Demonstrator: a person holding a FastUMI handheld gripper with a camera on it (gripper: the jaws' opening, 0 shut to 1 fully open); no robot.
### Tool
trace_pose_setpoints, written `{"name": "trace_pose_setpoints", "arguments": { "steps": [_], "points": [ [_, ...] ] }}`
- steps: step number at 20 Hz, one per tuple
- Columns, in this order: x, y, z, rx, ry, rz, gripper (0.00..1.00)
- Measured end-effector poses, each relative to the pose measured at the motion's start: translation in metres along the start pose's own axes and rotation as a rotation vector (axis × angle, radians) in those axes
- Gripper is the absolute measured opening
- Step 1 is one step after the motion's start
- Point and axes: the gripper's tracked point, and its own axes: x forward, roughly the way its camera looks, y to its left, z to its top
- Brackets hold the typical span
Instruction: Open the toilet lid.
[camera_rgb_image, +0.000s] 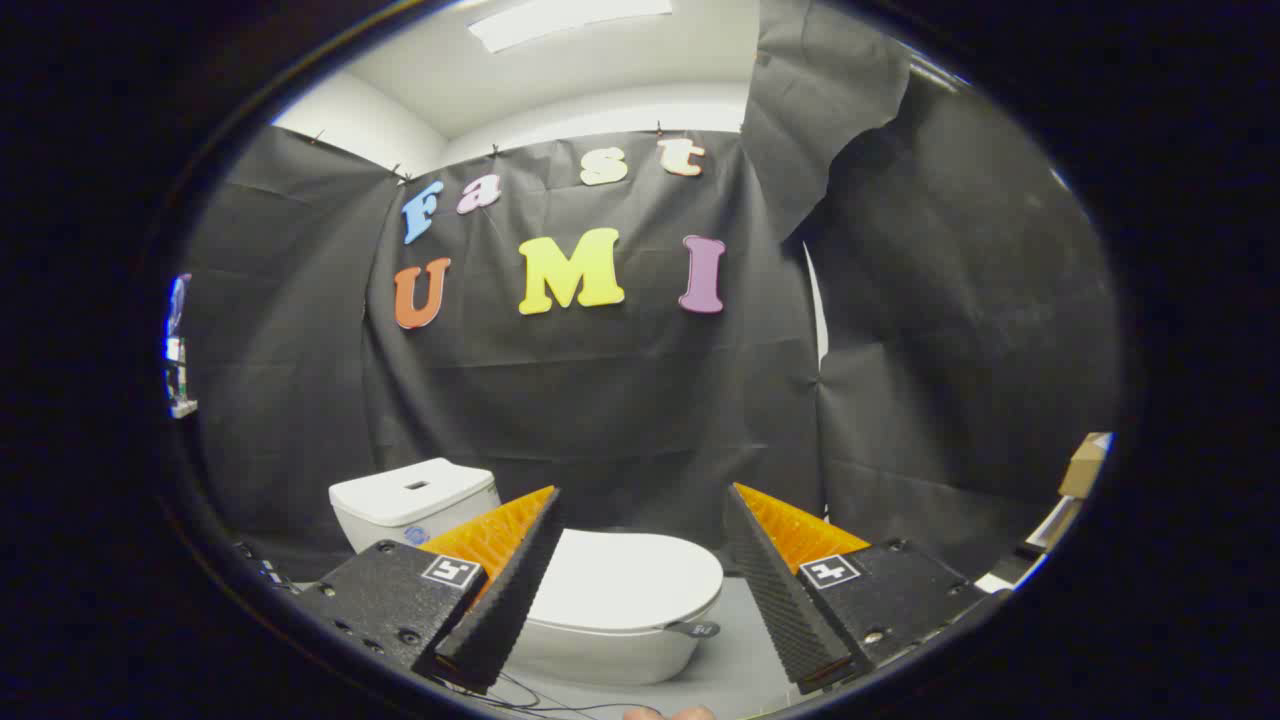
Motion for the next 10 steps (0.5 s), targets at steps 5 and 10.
{"name": "trace_pose_setpoints", "arguments": {
  "steps": [5,10],
  "points": [
    [0.0016,-0.0057,-0.0009,0.075,0.026,0.001,1.00],
    [0.0017,-0.0056,-0.0036,0.069,0.027,-0.004,1.00]
  ]
}}
